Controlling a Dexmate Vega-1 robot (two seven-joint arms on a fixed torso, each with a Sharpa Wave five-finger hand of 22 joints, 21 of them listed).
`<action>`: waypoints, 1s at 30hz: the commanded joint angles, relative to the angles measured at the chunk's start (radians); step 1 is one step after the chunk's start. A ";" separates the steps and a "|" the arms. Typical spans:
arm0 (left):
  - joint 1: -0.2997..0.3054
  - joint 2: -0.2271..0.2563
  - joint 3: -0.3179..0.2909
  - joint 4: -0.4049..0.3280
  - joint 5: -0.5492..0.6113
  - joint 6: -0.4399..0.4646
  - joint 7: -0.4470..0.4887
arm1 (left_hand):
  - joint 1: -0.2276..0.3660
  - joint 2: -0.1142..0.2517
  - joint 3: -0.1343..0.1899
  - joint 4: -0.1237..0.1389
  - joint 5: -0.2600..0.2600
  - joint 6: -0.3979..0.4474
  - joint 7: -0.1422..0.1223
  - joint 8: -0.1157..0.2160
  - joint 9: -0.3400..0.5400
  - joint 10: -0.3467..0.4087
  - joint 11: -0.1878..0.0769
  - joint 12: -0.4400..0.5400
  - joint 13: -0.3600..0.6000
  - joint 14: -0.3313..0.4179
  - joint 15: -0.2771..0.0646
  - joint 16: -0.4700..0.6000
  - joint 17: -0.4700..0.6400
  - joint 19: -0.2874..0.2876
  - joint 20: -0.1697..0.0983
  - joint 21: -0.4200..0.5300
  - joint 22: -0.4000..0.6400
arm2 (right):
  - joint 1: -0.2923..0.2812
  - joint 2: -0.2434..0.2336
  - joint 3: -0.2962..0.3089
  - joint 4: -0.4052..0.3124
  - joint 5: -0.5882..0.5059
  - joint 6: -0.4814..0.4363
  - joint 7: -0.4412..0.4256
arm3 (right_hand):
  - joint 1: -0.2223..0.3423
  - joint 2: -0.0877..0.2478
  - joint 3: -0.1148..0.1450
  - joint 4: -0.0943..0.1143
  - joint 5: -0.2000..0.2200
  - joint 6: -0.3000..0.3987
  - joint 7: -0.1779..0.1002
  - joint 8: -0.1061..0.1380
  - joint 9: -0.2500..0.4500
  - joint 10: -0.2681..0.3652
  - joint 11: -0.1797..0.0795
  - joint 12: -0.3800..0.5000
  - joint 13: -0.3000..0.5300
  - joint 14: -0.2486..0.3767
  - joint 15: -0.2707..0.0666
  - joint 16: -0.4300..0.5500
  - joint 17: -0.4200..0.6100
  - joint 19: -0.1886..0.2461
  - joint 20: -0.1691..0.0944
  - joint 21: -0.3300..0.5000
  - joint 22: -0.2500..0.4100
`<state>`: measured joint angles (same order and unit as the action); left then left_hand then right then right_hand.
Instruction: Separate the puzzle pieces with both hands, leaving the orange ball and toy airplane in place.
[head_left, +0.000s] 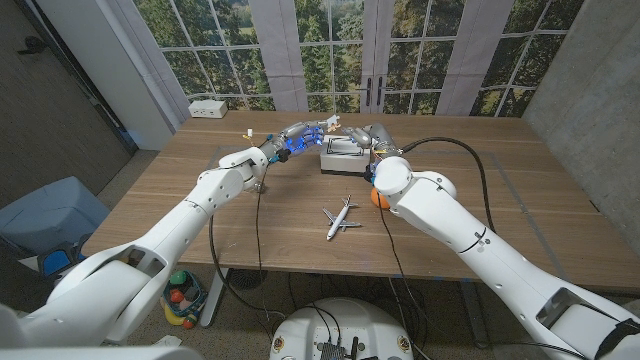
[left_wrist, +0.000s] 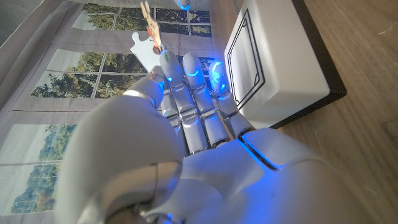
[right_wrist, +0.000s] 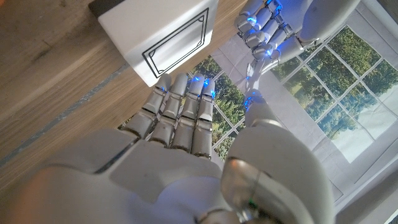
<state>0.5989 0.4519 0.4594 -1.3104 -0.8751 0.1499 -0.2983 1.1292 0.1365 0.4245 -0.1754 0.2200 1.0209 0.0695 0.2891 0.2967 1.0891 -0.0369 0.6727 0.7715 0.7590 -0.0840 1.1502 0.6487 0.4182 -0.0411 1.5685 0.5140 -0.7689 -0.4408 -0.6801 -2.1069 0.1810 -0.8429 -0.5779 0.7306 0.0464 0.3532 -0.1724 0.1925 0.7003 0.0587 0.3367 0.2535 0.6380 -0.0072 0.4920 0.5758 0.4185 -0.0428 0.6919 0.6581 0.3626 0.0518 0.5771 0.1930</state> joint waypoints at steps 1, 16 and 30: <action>0.001 0.004 0.010 -0.005 0.036 -0.027 -0.002 | 0.005 0.000 -0.007 -0.001 0.007 0.050 0.023 0.000 0.215 0.004 -0.004 0.000 0.005 0.000 -0.086 -0.001 0.002 -0.003 -0.044 0.004 0.002 | 0.019 0.025 -0.010 0.028 0.009 0.016 0.000 | 0.009 0.006 -0.006 0.004 -0.002 0.015 -0.001 0.008 0.007 0.011 0.003 0.013 0.009 0.011 -0.029 0.012 0.011 0.009 -0.001 0.007 0.004; 0.007 0.013 0.017 -0.024 0.055 -0.042 -0.003 | 0.005 0.001 -0.006 -0.001 0.008 0.052 0.022 -0.006 0.220 0.004 -0.003 -0.004 0.006 -0.004 -0.083 -0.001 0.006 -0.008 -0.044 0.003 0.000 | 0.028 0.044 -0.023 0.050 0.004 0.027 -0.009 | 0.030 0.005 -0.012 0.005 -0.001 0.041 -0.002 0.023 0.018 0.036 -0.004 0.046 0.038 0.024 -0.041 0.033 0.042 0.028 -0.001 0.024 0.007; 0.001 0.022 0.027 -0.029 0.078 -0.056 -0.014 | 0.005 0.001 -0.007 -0.001 0.008 0.056 0.021 -0.011 0.222 0.005 -0.006 -0.006 0.007 -0.007 -0.082 -0.003 0.002 -0.012 -0.044 0.003 -0.001 | 0.027 0.062 -0.026 0.073 -0.005 0.060 -0.023 | 0.074 0.025 -0.005 0.005 0.003 0.117 -0.009 0.061 0.045 0.102 -0.031 0.131 0.106 0.091 -0.065 0.070 0.086 0.062 -0.009 0.055 0.012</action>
<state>0.6039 0.4673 0.4790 -1.3346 -0.8149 0.1057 -0.3043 1.1264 0.1337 0.4244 -0.1753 0.2193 1.0351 0.0698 0.2741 0.2969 1.0892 -0.0368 0.6690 0.7761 0.7537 -0.0788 1.1502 0.6484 0.4110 -0.0484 1.5685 0.5096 -0.7423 -0.3933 -0.7028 -2.0529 0.1836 -0.8103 -0.5921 0.7925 0.0686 0.3437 -0.1655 0.1926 0.7974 0.0464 0.3853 0.2895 0.7224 -0.0339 0.6028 0.6637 0.4905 -0.0465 0.7512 0.7316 0.4086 0.0416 0.6212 0.2018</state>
